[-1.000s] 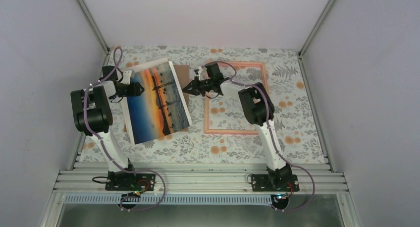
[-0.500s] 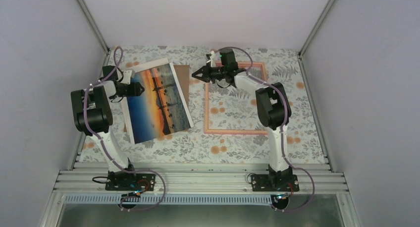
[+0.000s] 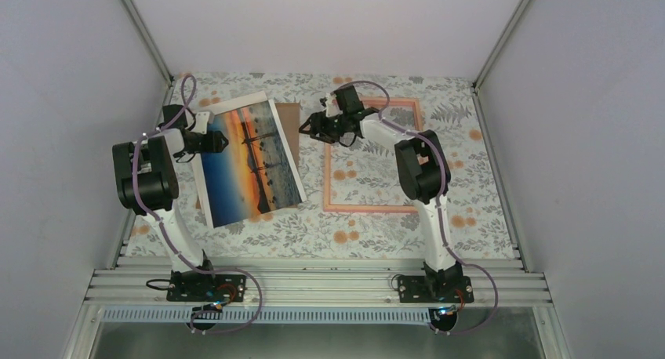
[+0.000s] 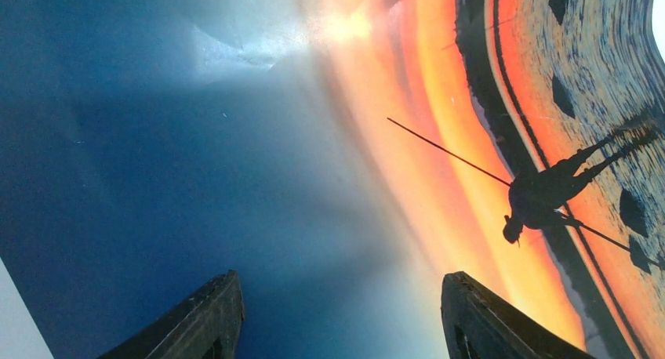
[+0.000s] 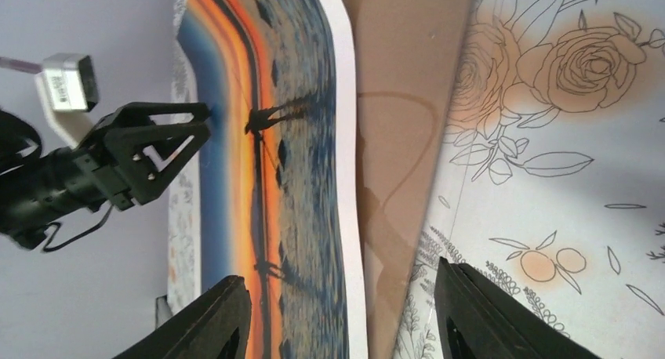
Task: Put the photo into the frame
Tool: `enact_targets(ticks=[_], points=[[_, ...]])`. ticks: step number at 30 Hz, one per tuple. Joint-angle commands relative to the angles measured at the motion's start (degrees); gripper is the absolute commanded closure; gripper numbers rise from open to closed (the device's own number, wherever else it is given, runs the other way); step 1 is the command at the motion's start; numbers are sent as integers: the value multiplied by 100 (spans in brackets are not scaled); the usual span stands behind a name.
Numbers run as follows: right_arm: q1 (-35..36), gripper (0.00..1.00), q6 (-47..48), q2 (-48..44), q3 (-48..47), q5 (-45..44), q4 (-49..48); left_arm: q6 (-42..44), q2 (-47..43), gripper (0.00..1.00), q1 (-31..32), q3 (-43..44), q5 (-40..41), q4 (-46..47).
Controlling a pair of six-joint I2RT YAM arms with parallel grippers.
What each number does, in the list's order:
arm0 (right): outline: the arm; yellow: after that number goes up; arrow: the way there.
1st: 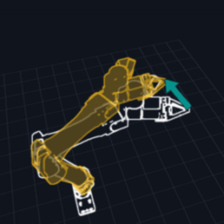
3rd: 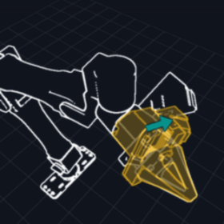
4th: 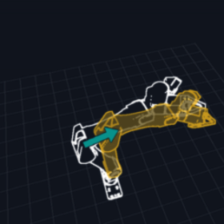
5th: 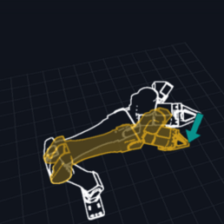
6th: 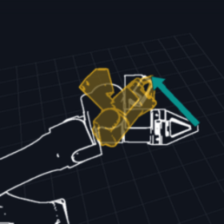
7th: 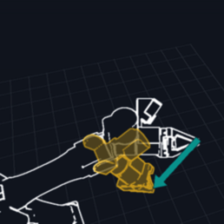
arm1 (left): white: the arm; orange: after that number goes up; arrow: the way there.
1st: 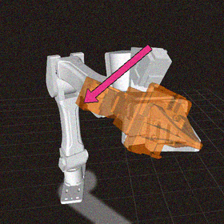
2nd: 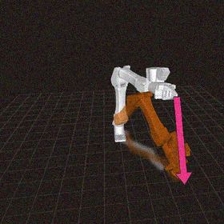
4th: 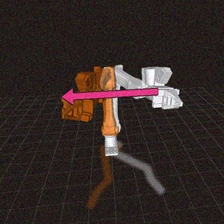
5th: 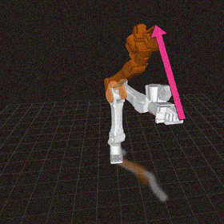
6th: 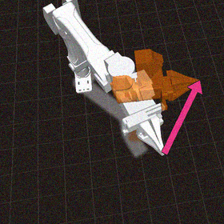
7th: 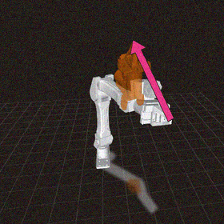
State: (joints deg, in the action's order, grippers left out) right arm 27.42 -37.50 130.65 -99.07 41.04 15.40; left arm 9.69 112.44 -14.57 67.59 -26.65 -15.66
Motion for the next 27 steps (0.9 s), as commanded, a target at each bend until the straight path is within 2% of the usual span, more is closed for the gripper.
enact_targets(ticks=[1, 11, 16, 19, 27], points=[[234, 43, 170, 432, -336, -810, 633, 3, 297, 36, 81, -291, 352, -534], [257, 42, 25, 1054, -793, -780, 541, 25, 352, 37, 214, -302, 425, -536], [269, 45, 170, 1167, -783, -1450, 964, 37, 332, 37, 351, -318, 628, -517], [245, 48, 270, 1359, -753, -1547, 1202, 24, 330, 38, 396, -328, 633, -506], [204, 70, -28, 1712, -554, -810, 879, 35, 378, 40, 448, -359, 644, -486]])
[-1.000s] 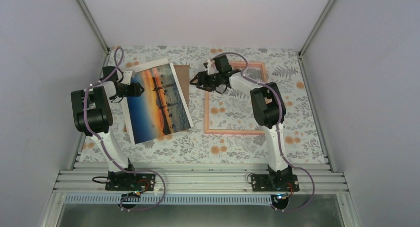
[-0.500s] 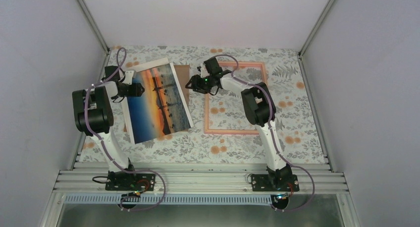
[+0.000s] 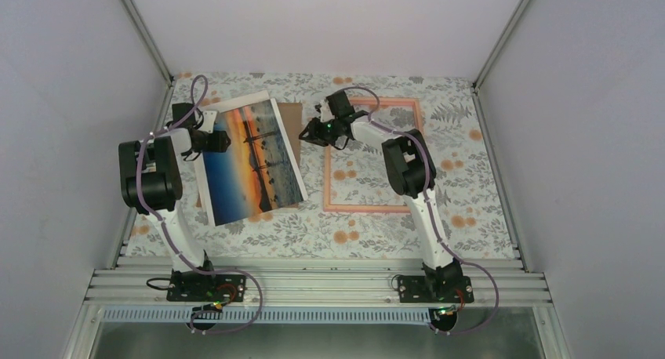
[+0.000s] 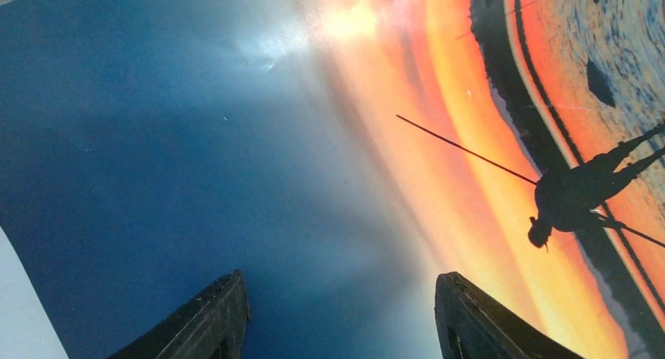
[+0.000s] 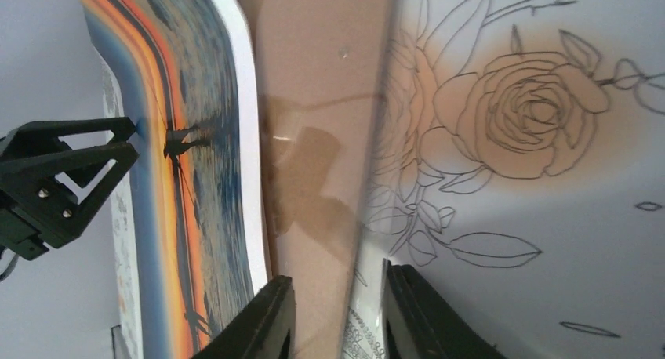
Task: Put the photo into the frame
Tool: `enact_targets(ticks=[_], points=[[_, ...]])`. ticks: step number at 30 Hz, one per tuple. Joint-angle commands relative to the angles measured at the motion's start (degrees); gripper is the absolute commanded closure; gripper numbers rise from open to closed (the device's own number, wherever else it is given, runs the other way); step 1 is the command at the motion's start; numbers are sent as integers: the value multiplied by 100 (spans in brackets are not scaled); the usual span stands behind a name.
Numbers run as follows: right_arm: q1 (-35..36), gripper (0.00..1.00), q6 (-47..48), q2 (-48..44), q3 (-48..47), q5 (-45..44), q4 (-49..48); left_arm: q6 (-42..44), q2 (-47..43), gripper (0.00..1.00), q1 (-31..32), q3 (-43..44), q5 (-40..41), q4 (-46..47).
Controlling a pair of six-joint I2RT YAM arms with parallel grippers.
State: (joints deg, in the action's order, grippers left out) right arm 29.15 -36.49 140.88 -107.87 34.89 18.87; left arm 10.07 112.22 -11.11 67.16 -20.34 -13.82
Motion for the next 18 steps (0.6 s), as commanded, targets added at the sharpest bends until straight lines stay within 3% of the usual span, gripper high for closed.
enact_targets(ticks=[1, 6, 18], points=[[20, 73, -137, 679, 282, -141, 504, 3, 403, 40, 101, -297, 12, -680], [-41, 85, -182, 614, 88, 373, 81, 17, 440, 41, 126, -250, -21, -698], [-33, 86, -804, -267, 979, 1451, -1859, 48, 449, 43, 180, -225, -40, -714]])
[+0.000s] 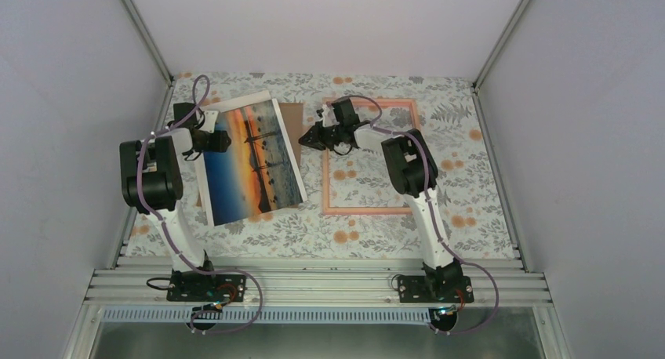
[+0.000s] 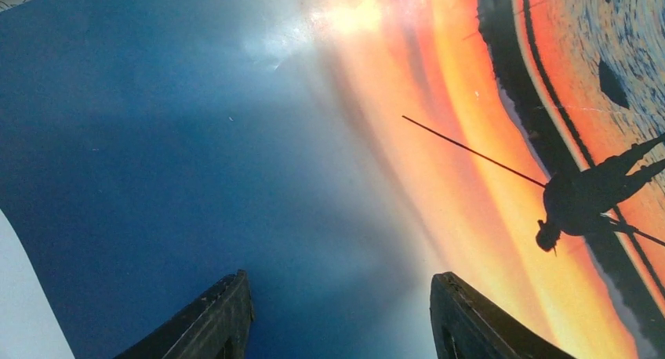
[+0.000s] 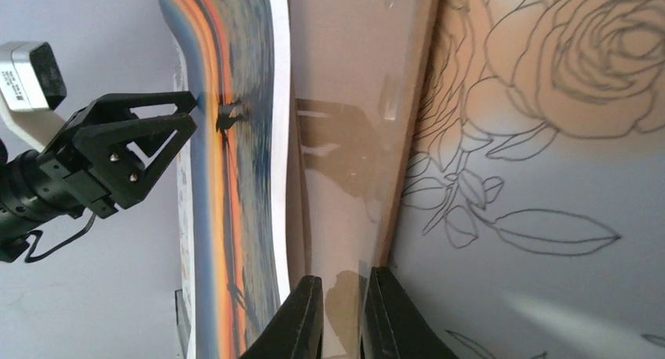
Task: Put the photo into the frame
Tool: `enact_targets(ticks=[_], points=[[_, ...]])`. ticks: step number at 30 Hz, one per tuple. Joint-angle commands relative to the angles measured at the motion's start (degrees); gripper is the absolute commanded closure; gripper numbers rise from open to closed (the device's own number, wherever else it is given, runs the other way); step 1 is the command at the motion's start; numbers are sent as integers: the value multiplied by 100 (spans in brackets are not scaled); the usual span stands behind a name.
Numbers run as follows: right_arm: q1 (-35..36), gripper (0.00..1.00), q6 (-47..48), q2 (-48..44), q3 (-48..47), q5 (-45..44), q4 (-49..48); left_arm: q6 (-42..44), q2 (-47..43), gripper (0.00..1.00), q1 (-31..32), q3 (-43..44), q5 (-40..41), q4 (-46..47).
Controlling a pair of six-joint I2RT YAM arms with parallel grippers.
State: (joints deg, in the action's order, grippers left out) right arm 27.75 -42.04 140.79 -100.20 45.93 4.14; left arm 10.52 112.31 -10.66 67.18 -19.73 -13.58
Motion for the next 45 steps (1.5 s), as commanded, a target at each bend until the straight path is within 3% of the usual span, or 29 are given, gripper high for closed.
enact_targets(ticks=[1, 14, 23, 30, 33, 35, 45], points=[[108, 86, -271, -293, 212, 362, -404, 2, 438, 43, 134, -218, -102, -727], [141, 80, -236, -878, 412, 43, -399, -1, 458, 41, 135, -194, -102, -753], [203, 82, -451, -309, 135, 78, -325, 14, 443, 41, 139, -206, -172, -766], [196, 78, -708, 72, -87, 210, -476, 14, 458, 39, 143, -196, -202, -752], [189, 86, -797, 173, -203, 296, -475, 11, 463, 38, 143, -183, -243, -768], [163, 96, -833, 138, -176, 307, -480, 23, 415, 35, 134, -193, -284, -778], [-5, 96, -815, -597, 424, 411, -980, 192, -553, 0, -14, -126, -396, -588]])
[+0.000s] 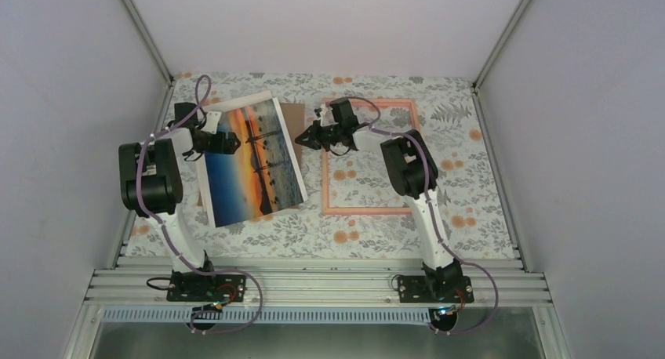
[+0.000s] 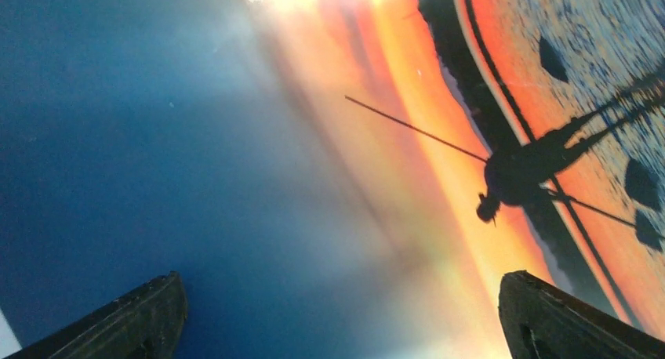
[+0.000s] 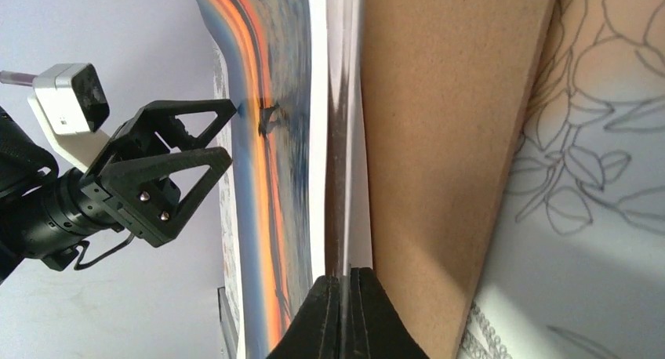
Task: Put the photo into the frame
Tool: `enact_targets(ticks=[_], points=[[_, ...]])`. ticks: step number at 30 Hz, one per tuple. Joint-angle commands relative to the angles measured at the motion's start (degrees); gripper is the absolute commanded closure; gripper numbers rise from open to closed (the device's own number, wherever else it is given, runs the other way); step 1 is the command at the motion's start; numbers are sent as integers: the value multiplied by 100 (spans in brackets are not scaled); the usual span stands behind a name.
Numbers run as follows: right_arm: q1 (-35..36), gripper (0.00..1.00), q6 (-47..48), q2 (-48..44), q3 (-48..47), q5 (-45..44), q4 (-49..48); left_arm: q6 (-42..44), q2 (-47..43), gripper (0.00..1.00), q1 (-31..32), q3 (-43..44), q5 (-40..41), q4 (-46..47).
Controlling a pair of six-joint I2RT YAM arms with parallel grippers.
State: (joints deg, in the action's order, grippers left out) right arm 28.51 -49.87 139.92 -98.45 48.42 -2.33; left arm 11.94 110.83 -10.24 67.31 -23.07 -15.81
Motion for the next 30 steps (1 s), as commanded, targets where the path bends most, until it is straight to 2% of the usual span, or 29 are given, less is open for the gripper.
enact_targets(ticks=[1, 10, 18, 24, 30], points=[[-106, 96, -8, -564, 290, 170, -354, 76, -513, 0, -57, -142, -58, -329], [-329, 96, 42, -924, 765, 310, -578, 280, -660, 0, -39, 45, -4, -409], [-535, 96, 835, -1385, 746, 217, 245, 374, -691, 0, 5, -75, 449, -251], [-933, 96, 1446, -1788, 956, 118, 843, 425, -696, 0, 17, 92, 413, -259], [-1473, 96, 2066, -2222, 1433, 690, 1096, 568, -772, 0, 242, 224, 343, -247]])
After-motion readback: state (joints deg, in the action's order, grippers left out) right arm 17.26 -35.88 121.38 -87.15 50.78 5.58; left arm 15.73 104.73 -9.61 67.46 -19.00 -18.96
